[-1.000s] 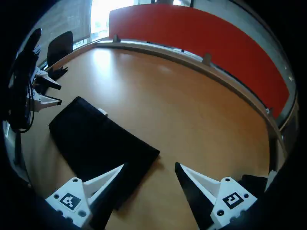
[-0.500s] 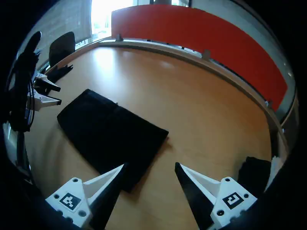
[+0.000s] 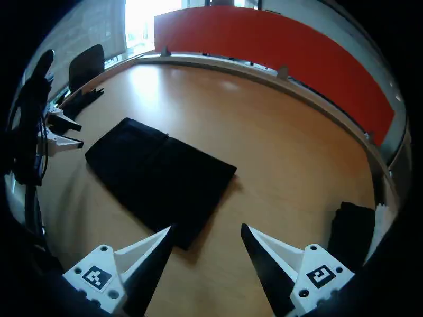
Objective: Fold towel
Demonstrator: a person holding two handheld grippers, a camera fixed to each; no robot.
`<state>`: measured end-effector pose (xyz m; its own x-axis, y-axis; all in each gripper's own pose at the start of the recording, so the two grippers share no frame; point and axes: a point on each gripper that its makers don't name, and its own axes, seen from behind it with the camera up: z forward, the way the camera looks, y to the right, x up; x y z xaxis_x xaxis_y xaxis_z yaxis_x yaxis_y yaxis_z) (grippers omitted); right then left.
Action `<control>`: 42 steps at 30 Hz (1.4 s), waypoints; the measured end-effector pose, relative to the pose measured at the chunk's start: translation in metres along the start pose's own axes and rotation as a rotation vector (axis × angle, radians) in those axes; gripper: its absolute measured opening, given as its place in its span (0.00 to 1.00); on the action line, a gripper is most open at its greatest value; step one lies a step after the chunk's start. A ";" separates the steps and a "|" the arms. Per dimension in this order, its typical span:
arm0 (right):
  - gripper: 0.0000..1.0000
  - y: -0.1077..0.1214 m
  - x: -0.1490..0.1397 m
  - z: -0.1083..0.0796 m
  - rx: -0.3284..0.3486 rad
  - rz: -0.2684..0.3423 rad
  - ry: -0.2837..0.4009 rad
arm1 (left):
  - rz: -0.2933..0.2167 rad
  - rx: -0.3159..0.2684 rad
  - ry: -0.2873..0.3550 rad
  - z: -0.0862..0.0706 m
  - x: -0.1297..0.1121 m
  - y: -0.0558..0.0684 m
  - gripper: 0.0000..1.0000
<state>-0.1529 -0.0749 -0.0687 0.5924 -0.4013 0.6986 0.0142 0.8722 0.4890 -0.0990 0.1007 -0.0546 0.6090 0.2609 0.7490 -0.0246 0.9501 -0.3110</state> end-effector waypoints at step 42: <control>0.75 -0.019 -0.032 0.013 0.151 -0.179 -0.094 | -0.144 0.068 -0.003 -0.050 -0.050 -0.014 0.94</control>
<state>-0.1822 -0.0827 -0.0937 0.5137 -0.5759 0.6360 -0.0123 0.7362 0.6766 -0.0893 0.0654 -0.1169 0.6079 0.1219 0.7846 0.0089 0.9870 -0.1603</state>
